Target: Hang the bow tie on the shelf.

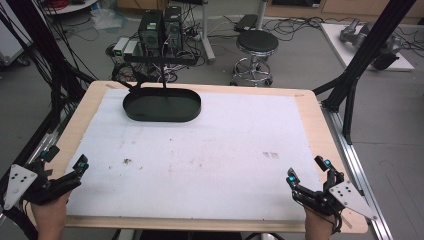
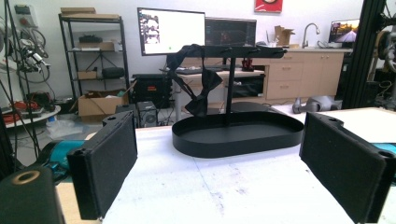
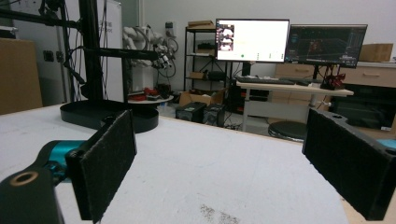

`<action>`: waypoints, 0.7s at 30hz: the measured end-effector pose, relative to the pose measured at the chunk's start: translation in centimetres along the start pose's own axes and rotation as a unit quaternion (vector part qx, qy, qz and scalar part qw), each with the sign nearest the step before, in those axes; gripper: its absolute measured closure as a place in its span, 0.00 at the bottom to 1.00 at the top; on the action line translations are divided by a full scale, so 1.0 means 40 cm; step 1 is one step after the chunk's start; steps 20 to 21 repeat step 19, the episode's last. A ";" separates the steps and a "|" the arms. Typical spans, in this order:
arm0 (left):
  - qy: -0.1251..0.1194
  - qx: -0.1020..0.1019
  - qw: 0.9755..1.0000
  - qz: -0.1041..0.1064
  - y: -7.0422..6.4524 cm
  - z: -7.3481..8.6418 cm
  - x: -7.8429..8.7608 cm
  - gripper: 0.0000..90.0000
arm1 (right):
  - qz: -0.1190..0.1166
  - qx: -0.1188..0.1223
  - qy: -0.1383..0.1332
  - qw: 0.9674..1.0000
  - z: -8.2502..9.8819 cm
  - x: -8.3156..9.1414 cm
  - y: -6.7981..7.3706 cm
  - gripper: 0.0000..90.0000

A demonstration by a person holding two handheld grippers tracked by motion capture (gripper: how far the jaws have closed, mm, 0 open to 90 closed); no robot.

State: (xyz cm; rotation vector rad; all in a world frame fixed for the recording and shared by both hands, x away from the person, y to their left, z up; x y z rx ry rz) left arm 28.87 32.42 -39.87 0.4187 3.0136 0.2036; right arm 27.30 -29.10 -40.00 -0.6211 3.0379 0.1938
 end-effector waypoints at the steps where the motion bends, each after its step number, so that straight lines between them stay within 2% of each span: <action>1: 0.000 0.001 1.000 0.002 0.000 0.000 -0.001 0.13 | 0.000 -0.001 0.000 1.000 0.000 0.000 0.000 0.10; 21: 0.007 0.004 1.000 0.014 -0.014 0.005 -0.009 0.13 | -0.007 0.006 -0.001 1.000 -0.004 -0.004 0.010 0.10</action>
Point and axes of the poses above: each handheld gripper's, and its own axes: x roughly backward along the jaws, z roughly out of its underside, y roughly to its left, the point moved 8 cm from there along -x, roughly forward along the jaws, and after that the axes turned 8 degrees about -x, right-handed, at the moved point
